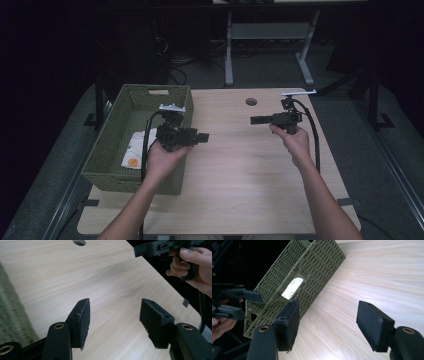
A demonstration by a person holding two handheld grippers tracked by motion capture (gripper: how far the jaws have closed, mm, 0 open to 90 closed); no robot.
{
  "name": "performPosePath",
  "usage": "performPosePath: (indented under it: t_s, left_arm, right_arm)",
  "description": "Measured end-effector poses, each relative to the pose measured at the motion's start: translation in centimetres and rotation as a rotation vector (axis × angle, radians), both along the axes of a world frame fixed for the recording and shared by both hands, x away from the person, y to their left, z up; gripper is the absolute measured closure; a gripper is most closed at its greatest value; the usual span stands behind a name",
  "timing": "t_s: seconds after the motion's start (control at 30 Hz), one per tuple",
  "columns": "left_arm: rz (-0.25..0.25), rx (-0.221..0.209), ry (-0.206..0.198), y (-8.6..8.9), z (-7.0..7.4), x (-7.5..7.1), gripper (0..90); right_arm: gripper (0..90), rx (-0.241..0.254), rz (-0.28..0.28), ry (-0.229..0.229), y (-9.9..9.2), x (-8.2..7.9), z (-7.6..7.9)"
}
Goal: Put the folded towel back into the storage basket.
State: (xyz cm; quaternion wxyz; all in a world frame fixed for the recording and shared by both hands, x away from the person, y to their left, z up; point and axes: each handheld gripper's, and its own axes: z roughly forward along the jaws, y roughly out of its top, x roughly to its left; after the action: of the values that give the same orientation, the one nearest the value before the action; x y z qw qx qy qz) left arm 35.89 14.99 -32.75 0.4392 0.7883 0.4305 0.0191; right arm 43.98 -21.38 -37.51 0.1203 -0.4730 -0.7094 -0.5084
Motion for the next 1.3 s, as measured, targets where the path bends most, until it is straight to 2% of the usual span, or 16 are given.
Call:
performPosePath:
  t_s: [0.13, 0.4, 0.87, 1.3]
  left_arm:
    - [-0.018, -0.003, 0.002, -1.3, -0.2, -0.3, 41.6]
    - [-0.032, -0.013, 0.003, -2.8, -0.8, -0.7, 39.3]
    - [-0.058, -0.014, 0.03, -5.0, -2.8, -1.3, 36.9]
    - [-0.078, -0.011, 0.031, -6.4, -3.5, -2.2, 34.7]
  right_arm:
    - [34.5, 0.002, -0.013, 0.009, -1.1, -0.4, -0.4]
    - [34.4, 0.004, -0.028, 0.015, -2.9, -1.4, -1.1]
    - [31.3, 0.003, -0.062, 0.04, -5.7, -3.0, -2.5]
    - [29.8, 0.001, -0.075, 0.054, -7.6, -4.5, -3.8]
